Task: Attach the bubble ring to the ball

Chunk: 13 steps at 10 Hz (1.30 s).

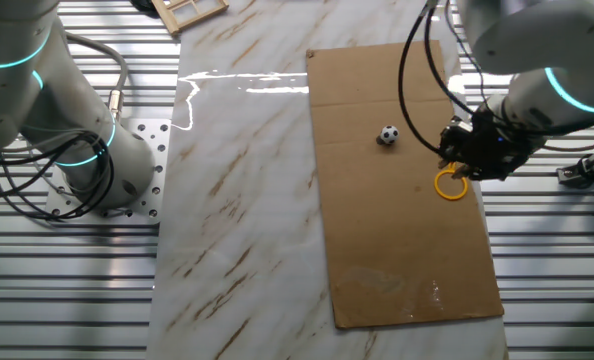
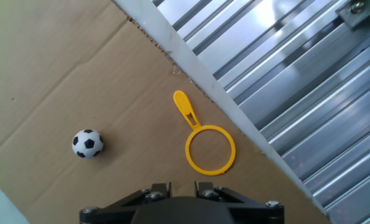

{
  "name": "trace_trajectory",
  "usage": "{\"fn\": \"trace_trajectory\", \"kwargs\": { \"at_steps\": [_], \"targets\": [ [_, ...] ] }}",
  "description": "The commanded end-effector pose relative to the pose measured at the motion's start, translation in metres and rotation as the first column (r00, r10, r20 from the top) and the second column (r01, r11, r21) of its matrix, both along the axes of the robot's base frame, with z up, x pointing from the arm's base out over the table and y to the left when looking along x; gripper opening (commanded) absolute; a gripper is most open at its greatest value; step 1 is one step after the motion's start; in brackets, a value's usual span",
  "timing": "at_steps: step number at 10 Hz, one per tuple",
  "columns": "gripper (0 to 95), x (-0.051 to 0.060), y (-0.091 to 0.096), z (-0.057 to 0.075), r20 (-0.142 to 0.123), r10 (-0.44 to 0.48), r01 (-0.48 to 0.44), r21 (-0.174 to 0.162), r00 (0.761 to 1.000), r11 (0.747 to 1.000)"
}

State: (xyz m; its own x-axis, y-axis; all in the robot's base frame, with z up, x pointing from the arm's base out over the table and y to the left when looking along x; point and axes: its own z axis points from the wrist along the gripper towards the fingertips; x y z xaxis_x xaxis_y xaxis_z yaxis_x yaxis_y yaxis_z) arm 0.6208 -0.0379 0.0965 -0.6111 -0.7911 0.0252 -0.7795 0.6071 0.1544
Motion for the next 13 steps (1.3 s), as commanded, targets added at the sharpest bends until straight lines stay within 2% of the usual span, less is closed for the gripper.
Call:
{"fn": "trace_trajectory", "kwargs": {
  "at_steps": [1,4,8,11,12,13],
  "targets": [
    [19.0,0.004,0.000,-0.005,0.004,-0.003,0.003,0.001,1.000,1.000],
    [19.0,0.010,0.002,-0.020,0.022,-0.011,0.011,0.012,1.000,1.000],
    [19.0,0.014,0.005,-0.032,0.029,-0.011,0.011,0.019,1.000,1.000],
    [19.0,0.022,0.008,-0.042,0.032,-0.005,0.005,0.021,0.999,1.000],
    [19.0,0.030,0.011,-0.046,0.030,-0.005,0.005,0.016,1.000,1.000],
    [19.0,0.033,0.013,-0.048,0.030,-0.011,0.010,0.016,0.999,1.000]
  ]
}}
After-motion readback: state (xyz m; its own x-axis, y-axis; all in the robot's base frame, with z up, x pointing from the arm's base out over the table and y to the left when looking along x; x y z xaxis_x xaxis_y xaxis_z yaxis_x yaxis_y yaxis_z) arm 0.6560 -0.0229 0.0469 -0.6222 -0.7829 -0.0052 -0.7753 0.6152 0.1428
